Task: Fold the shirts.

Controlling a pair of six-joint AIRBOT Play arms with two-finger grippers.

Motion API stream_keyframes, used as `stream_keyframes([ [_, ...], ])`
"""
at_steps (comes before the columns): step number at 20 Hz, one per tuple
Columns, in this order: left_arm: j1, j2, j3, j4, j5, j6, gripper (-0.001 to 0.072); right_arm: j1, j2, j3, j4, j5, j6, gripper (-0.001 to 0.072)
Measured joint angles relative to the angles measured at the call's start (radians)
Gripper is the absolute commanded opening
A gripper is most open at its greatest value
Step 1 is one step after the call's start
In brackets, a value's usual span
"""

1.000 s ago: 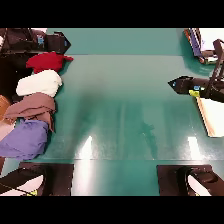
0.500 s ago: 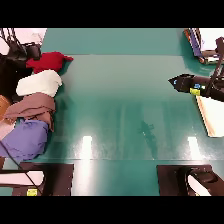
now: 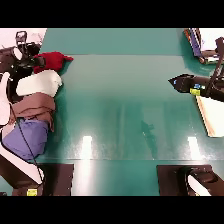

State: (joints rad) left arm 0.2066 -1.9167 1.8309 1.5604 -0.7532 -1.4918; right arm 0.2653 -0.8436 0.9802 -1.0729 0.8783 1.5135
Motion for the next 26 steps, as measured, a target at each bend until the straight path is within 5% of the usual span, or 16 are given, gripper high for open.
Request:
stream_keyframes([
  [2, 0.002, -0.042, 0.018, -0.002, 0.011, 0.013, 0.0554, 0.0, 0.0, 0.0, 0.0, 0.007, 0.0, 0.0016],
  [4, 0.004, -0.069, 0.028, -0.008, 0.022, 0.022, 0.0159, 0.0, 0.0, 0.0, 0.0, 0.008, 0.0, 0.0016],
  [5, 0.005, -0.079, 0.031, -0.009, 0.027, 0.025, 0.0022, 0.0, 0.0, 0.0, 0.0, 0.009, 0.0, 0.0016],
  [14, 0.003, -0.044, 0.198, -0.039, -0.001, 0.016, 0.0023, 0.0, 0.002, 0.01, 0.005, 0.011, 0.0, 0.0015],
  [21, -0.097, 0.366, 0.253, -0.075, -0.031, 0.027, 0.0023, -0.002, 0.002, 0.21, -0.122, -0.002, 0.001, 0.0015],
  [26, -0.291, 0.649, 0.253, -0.077, -0.212, 0.069, 0.0022, -0.004, 0.002, 0.369, -0.223, -0.003, 0.001, 0.0015],
])
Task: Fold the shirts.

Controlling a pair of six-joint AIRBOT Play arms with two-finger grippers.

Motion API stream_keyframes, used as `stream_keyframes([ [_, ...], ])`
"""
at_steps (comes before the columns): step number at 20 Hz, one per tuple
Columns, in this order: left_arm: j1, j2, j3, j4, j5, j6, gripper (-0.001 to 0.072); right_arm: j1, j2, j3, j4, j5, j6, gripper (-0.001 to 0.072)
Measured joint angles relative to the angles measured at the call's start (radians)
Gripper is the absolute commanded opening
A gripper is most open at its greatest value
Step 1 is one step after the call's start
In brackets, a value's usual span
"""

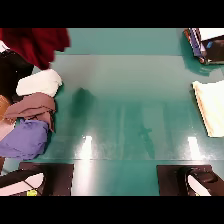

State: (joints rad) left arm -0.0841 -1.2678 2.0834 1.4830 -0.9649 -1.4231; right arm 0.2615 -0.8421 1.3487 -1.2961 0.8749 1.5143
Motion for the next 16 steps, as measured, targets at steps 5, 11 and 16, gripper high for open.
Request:
stream_keyframes([
  [5, -0.248, 0.076, -0.129, 0.003, -0.194, -0.06, 0.0022, 0.0, 0.0, 0.076, -0.028, 0.021, 0.0, 0.0015],
  [11, -0.589, 0.024, -0.418, -0.001, -0.183, -0.137, 0.0594, 0.0, 0.0, 0.099, -0.032, 0.069, 0.0, 0.0015],
  [16, -0.626, 0.028, -0.467, 0.102, -0.212, -0.172, 0.0543, 0.0, 0.0, 0.101, -0.032, 0.083, 0.0, 0.0015],
])
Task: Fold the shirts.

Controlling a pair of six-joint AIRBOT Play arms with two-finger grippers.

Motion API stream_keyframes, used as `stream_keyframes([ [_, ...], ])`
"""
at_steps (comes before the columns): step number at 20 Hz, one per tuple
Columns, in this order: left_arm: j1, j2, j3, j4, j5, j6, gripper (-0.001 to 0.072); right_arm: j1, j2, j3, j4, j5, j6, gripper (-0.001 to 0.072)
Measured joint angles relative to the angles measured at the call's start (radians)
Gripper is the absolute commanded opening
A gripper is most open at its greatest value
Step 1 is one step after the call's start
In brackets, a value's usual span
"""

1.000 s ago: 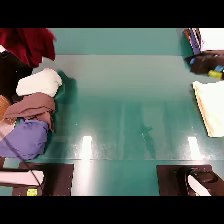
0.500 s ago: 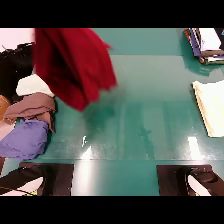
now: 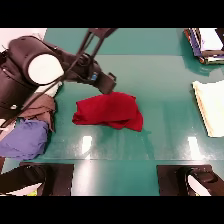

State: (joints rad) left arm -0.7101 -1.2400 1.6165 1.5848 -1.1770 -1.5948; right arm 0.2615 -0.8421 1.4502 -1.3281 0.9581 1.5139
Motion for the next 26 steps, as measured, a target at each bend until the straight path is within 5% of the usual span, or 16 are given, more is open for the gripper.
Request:
stream_keyframes([
  [4, 0.196, 0.034, -0.086, 0.057, -0.104, -0.039, 0.0543, 0.0, 0.0, 0.0, 0.0, 0.004, 0.0, 0.0015],
  [9, 0.404, 0.053, -0.381, -0.056, -0.129, -0.026, 0.0543, 0.0, 0.0, 0.0, 0.0, 0.006, 0.0, 0.0015],
  [19, 0.475, 0.055, -0.806, -0.272, 0.175, -0.002, 0.054, 0.0, -0.001, 0.0, 0.0, 0.006, 0.0, 0.0015],
  [20, 0.475, 0.052, -0.819, -0.29, 0.198, -0.002, 0.0471, 0.0, -0.001, 0.0, 0.0, 0.006, 0.0, 0.0015],
  [21, 0.476, 0.049, -0.829, -0.302, 0.216, -0.002, 0.0205, 0.0, -0.001, 0.0, 0.0, 0.006, 0.0, 0.0016],
  [22, 0.477, 0.047, -0.836, -0.31, 0.231, -0.004, 0.0033, 0.0, -0.001, 0.0, 0.0, 0.01, 0.0, 0.0015],
  [26, 0.477, 0.043, -0.813, -0.297, 0.261, -0.014, 0.0024, -0.002, -0.015, -0.002, -0.004, 0.087, 0.0, 0.0015],
])
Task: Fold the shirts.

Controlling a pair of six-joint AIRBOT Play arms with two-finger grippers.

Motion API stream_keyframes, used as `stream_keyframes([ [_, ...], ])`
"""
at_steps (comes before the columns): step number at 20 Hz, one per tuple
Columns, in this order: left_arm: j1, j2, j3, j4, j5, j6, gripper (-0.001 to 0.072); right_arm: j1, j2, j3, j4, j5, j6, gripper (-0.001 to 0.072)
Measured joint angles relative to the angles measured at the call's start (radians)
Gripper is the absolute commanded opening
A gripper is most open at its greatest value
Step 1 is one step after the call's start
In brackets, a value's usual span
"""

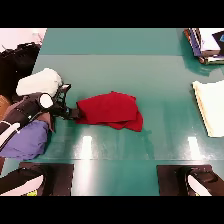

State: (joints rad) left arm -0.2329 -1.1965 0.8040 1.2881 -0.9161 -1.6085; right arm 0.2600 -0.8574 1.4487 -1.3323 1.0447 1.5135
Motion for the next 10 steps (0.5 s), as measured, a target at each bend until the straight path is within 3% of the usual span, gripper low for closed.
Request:
stream_keyframes([
  [4, 0.0, -0.001, 0.159, 0.151, -0.062, -0.026, 0.0025, -0.027, -0.052, -0.113, -0.002, 0.201, 0.023, 0.0038],
  [6, 0.0, -0.001, 0.243, 0.218, -0.088, -0.029, 0.0025, -0.045, -0.085, -0.248, 0.026, 0.262, 0.038, 0.0473],
  [10, 0.0, -0.001, 0.321, 0.273, -0.095, -0.038, 0.0025, -0.038, -0.2, -0.562, 0.234, 0.261, 0.011, 0.044],
])
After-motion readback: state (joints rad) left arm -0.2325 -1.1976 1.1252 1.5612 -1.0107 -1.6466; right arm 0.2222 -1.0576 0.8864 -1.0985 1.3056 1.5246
